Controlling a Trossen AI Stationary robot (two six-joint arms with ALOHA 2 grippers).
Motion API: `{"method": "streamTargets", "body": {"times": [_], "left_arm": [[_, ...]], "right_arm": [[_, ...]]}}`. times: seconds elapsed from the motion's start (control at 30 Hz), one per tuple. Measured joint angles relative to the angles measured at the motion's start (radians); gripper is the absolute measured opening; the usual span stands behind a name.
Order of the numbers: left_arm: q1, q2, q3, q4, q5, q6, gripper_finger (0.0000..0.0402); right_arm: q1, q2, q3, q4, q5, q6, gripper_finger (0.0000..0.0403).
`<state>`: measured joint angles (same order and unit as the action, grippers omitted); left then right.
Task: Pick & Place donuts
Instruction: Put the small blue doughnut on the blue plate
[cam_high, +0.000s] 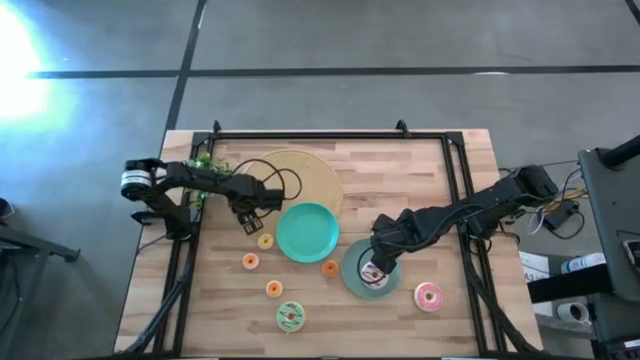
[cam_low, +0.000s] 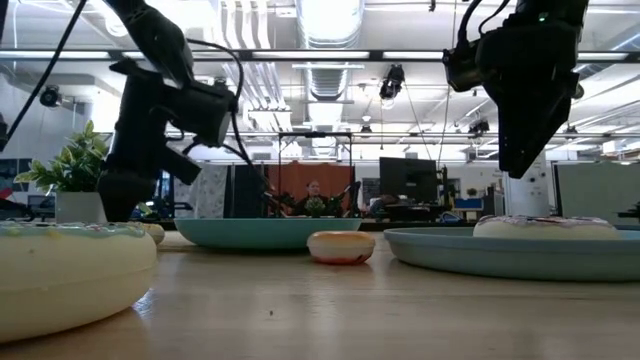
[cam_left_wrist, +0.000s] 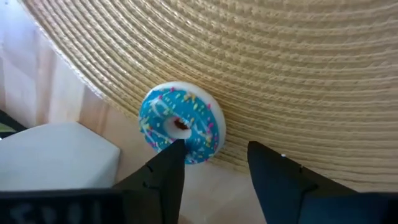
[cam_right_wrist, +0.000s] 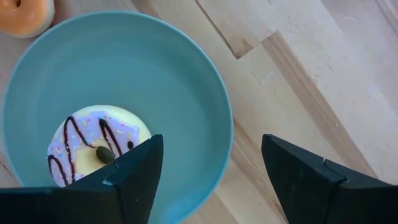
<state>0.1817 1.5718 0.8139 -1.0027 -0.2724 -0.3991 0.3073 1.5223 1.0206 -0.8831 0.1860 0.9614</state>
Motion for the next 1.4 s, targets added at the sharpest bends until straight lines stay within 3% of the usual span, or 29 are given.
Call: {"method": "streamTargets", "body": {"times": [0.3,0.63,0.83,1.03,1.17,1.3,1.4], "left_arm": [[0.000,0.000,-0.034,0.034,-0.034,0.007,0.0116],[0.000,0.000,-0.030,0.044,-0.107,0.009,0.0011],[-0.005,-0.004,-0.013,0.024,-0.121,0.004,0.0002],[-0.021,-0.047,0.083,-0.034,-0.120,-0.016,0.0001],[-0.039,-0.092,0.171,-0.012,-0.045,-0.053,0.0001],[-0.093,-0.144,0.243,0.153,0.103,-0.071,0.0000],[-0.134,-0.150,0.287,0.220,0.150,-0.109,0.0000]], "right_arm": [[-0.001,0.000,0.000,0.004,0.000,0.000,0.0256],[-0.001,0.000,-0.001,0.009,0.000,0.008,0.0251],[-0.001,0.000,-0.001,0.011,0.000,0.008,0.0250],[-0.001,0.000,-0.001,0.010,-0.001,0.008,0.0249],[-0.003,0.000,-0.001,0.011,-0.008,0.008,0.0245],[-0.003,0.000,-0.002,0.014,-0.010,0.008,0.0242],[-0.003,0.000,-0.003,0.016,-0.011,0.008,0.0242]]}}
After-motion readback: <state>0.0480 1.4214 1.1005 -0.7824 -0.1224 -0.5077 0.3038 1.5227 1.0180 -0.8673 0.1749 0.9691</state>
